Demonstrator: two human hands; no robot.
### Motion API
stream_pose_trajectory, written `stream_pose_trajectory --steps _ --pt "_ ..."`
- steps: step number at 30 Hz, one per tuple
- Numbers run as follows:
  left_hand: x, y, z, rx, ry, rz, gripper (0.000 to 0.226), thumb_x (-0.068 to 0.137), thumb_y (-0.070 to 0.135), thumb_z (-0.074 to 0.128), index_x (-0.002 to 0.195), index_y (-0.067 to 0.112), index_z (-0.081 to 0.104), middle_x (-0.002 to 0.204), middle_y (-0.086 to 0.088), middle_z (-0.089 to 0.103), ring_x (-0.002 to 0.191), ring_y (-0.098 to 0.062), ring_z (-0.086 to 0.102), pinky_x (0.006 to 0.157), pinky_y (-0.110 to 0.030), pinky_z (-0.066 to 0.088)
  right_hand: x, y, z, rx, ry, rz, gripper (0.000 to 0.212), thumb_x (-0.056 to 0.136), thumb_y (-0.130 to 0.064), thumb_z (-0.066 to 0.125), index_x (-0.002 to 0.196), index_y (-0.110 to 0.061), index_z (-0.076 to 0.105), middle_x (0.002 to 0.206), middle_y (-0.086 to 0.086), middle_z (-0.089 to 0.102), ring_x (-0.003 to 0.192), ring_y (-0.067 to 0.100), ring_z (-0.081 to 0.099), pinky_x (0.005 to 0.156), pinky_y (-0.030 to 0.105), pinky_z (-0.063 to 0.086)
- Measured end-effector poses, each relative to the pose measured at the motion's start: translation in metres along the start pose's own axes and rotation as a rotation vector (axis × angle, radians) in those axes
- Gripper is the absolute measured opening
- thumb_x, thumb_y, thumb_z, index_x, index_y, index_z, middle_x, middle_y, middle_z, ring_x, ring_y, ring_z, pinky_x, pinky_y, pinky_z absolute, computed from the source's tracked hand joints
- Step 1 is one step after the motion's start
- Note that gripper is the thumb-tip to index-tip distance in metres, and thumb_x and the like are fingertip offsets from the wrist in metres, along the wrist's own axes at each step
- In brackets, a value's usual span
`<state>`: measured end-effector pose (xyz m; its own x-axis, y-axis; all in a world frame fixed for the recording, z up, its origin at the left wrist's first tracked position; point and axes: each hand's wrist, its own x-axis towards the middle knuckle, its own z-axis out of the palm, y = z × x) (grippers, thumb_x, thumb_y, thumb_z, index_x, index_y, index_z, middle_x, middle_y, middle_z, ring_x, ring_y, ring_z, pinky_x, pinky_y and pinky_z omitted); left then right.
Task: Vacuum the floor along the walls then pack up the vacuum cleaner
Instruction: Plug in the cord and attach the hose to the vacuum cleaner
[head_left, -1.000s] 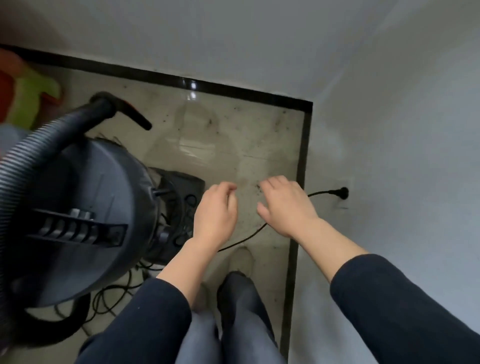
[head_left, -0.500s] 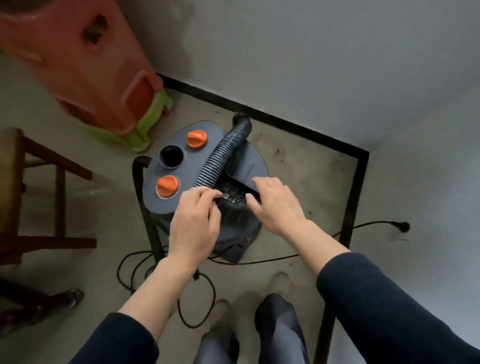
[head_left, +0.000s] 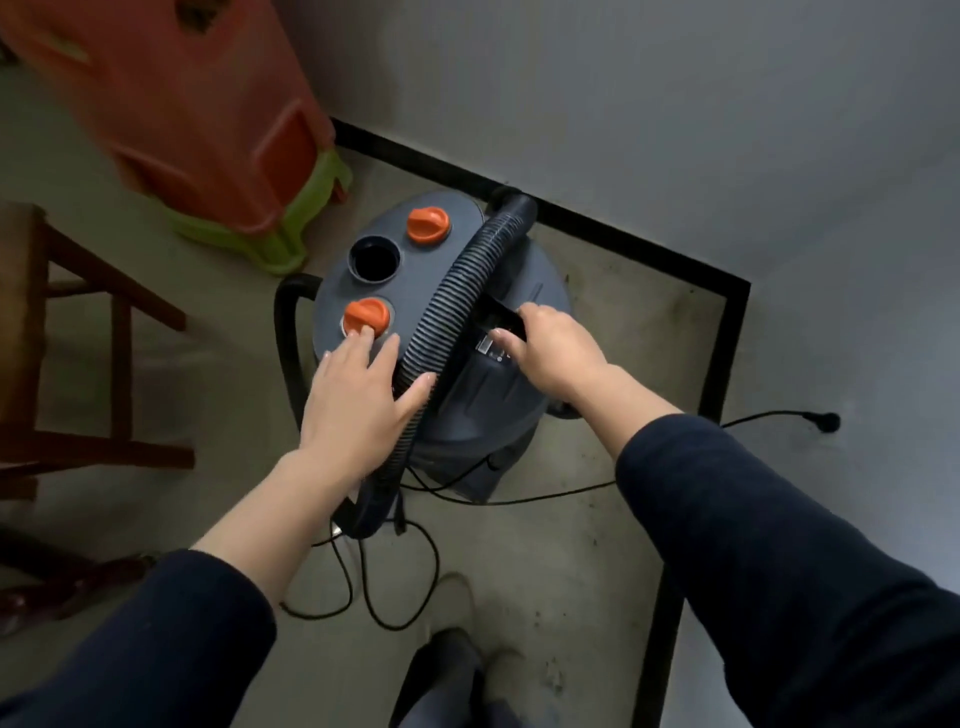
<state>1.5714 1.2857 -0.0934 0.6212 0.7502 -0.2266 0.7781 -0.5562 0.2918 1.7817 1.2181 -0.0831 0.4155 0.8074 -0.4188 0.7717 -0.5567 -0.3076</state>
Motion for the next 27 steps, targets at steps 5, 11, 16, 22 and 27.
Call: stream_pose_trajectory --steps 5,11,16,22,27 --pt "-0.007 0.002 -0.002 0.058 -0.04 0.077 0.07 0.094 0.057 0.039 0.145 0.009 0.043 0.15 -0.016 0.039 0.141 -0.03 0.032 0.113 -0.052 0.025 -0.022 0.006 0.008 -0.032 0.011 0.037 0.045 0.101 -0.047 0.037 0.114 -0.005 0.047 0.115 0.012 0.056 0.101 0.03 0.054 0.071 0.035 0.035" --pt "-0.017 0.015 0.002 0.1 -0.135 0.18 0.073 0.094 0.059 0.033 0.15 0.011 0.033 0.157 -0.015 0.028 0.147 -0.028 0.021 0.116 -0.048 0.025 -0.06 0.026 0.023 -0.058 0.037 0.07 0.047 0.103 -0.045 0.032 0.118 -0.003 0.046 0.117 0.015 0.058 0.105 0.033 0.055 0.069 0.035 0.036" --pt "-0.021 0.027 0.004 0.111 -0.213 0.304 0.07 0.097 0.054 0.039 0.15 0.009 0.032 0.157 -0.016 0.025 0.148 -0.027 0.017 0.117 -0.04 0.023 -0.097 0.04 0.037 -0.052 0.075 0.145 0.048 0.103 -0.046 0.032 0.117 -0.003 0.046 0.112 0.016 0.06 0.101 0.035 0.057 0.067 0.036 0.037" --pt "-0.026 0.04 0.006 0.136 -0.336 0.396 0.073 0.097 0.055 0.038 0.155 0.015 0.021 0.163 -0.01 0.006 0.151 -0.019 0.002 0.121 -0.039 0.015 -0.141 0.045 0.054 0.073 0.063 0.303 0.047 0.102 -0.047 0.033 0.119 -0.004 0.044 0.115 0.018 0.06 0.103 0.036 0.057 0.068 0.037 0.038" --pt "-0.03 0.053 0.009 0.152 -0.319 0.51 0.066 0.101 0.05 0.034 0.154 0.013 0.022 0.162 -0.012 0.013 0.15 -0.021 0.005 0.119 -0.037 0.015 -0.16 0.043 0.065 0.179 0.128 0.468 0.046 0.102 -0.047 0.033 0.121 -0.006 0.044 0.119 0.017 0.059 0.108 0.036 0.056 0.071 0.036 0.037"
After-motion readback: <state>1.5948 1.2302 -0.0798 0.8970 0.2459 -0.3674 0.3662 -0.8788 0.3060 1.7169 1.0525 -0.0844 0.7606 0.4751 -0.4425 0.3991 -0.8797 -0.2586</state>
